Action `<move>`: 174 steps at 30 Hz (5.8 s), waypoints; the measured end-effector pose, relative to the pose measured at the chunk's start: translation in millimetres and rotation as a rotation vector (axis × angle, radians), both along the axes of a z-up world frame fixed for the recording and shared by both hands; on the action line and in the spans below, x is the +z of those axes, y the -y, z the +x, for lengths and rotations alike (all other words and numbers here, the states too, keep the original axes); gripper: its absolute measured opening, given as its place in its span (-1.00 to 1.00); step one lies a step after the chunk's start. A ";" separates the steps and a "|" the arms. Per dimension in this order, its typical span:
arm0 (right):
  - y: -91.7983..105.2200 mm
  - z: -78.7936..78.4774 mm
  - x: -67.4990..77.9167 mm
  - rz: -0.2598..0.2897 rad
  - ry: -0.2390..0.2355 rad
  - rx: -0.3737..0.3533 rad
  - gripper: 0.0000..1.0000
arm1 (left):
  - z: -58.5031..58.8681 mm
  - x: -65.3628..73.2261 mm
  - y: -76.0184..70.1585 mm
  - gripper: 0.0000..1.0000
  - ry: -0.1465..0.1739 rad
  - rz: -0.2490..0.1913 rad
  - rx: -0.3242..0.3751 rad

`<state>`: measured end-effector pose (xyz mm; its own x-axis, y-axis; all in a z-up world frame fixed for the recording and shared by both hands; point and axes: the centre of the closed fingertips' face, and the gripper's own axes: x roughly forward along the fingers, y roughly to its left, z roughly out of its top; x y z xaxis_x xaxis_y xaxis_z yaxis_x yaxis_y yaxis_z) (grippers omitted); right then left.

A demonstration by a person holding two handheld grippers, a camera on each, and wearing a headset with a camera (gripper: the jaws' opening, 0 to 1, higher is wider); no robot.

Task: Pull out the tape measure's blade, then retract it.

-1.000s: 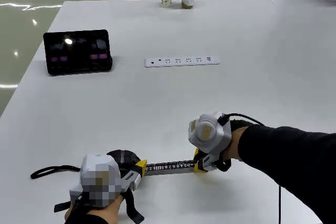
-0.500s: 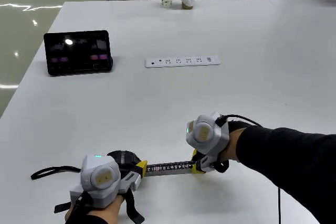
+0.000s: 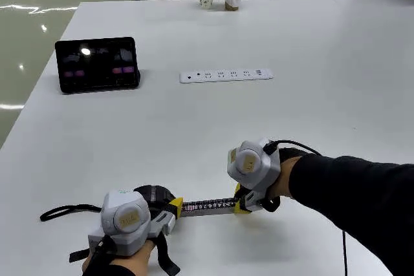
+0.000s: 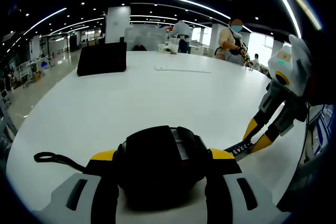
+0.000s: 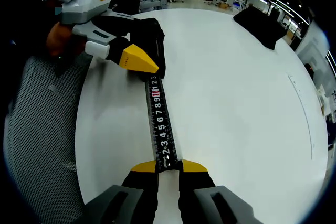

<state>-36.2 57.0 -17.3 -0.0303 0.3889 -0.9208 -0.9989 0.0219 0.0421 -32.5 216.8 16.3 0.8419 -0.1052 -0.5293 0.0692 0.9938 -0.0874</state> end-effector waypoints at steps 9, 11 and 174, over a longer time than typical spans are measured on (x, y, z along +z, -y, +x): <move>-5.2 -1.5 0.6 0.005 -0.001 0.006 -0.77 | 0.7 -0.1 0.0 0.24 0.000 0.001 0.001; -6.5 -1.7 0.7 0.006 -0.002 0.004 -0.77 | 0.9 -0.2 0.0 0.24 -0.002 0.001 0.001; -105.5 -16.9 2.8 0.258 -0.046 0.021 -0.77 | -1.2 -0.6 -1.6 0.23 -0.037 -0.090 -0.035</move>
<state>-53.1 162.5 -14.4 -0.0799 0.6091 -0.7890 -0.9959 -0.0158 0.0887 -33.7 218.4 15.7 0.8170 -0.1826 -0.5469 0.0988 0.9789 -0.1791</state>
